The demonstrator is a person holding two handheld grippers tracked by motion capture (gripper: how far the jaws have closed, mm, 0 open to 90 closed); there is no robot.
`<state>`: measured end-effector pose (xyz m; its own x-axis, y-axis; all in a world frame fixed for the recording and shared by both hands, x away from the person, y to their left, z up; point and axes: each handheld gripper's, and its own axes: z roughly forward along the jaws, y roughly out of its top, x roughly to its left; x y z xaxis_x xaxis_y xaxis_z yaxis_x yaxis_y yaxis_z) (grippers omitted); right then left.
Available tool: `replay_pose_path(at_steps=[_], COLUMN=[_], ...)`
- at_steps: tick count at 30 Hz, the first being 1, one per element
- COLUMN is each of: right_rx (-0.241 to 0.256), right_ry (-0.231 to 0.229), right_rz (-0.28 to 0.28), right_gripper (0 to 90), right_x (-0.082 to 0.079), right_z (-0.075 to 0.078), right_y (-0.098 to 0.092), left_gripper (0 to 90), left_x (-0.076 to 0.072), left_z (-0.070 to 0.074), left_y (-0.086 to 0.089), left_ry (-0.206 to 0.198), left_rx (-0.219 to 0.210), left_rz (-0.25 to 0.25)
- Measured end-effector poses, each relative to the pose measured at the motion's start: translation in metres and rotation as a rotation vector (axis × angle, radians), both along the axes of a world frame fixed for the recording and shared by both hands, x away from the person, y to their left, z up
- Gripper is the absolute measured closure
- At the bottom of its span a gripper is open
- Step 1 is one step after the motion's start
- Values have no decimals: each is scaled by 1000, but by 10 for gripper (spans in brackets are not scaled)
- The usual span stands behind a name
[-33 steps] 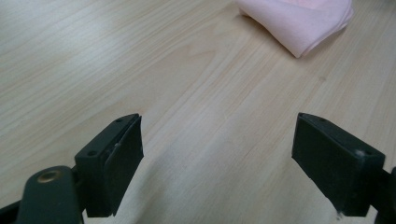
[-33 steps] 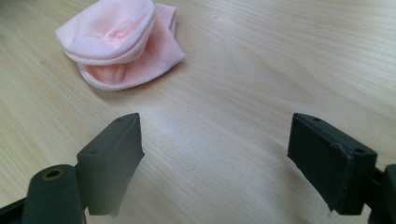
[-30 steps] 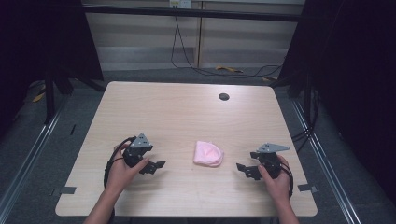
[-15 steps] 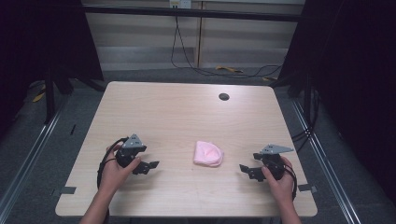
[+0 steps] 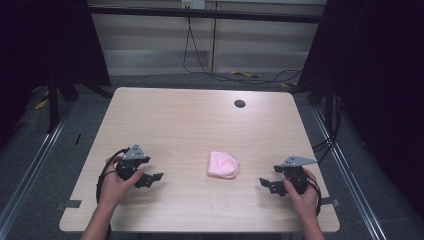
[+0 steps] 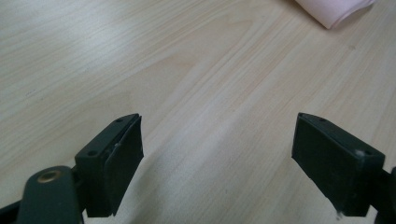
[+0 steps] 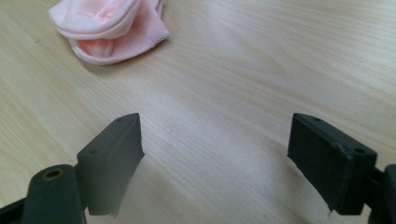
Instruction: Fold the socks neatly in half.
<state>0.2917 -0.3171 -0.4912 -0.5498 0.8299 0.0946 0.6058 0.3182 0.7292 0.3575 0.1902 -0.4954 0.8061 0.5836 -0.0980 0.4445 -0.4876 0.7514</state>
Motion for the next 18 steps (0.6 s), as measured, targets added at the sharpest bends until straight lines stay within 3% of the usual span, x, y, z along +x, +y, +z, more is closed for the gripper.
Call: replay_pose_path(at_steps=[5, 18], right_rx=[-7, -22], right_ry=[4, 10], right_rz=[3, -24], right_gripper=[174, 174], right_x=[-1, -2], right_z=[0, -1], right_y=[-3, -17], left_gripper=[164, 163], left_x=[-1, -2], left_z=[0, -5], left_y=[8, 32], left_ry=[-7, -2], left_rx=[9, -1], left_rz=[-2, 66])
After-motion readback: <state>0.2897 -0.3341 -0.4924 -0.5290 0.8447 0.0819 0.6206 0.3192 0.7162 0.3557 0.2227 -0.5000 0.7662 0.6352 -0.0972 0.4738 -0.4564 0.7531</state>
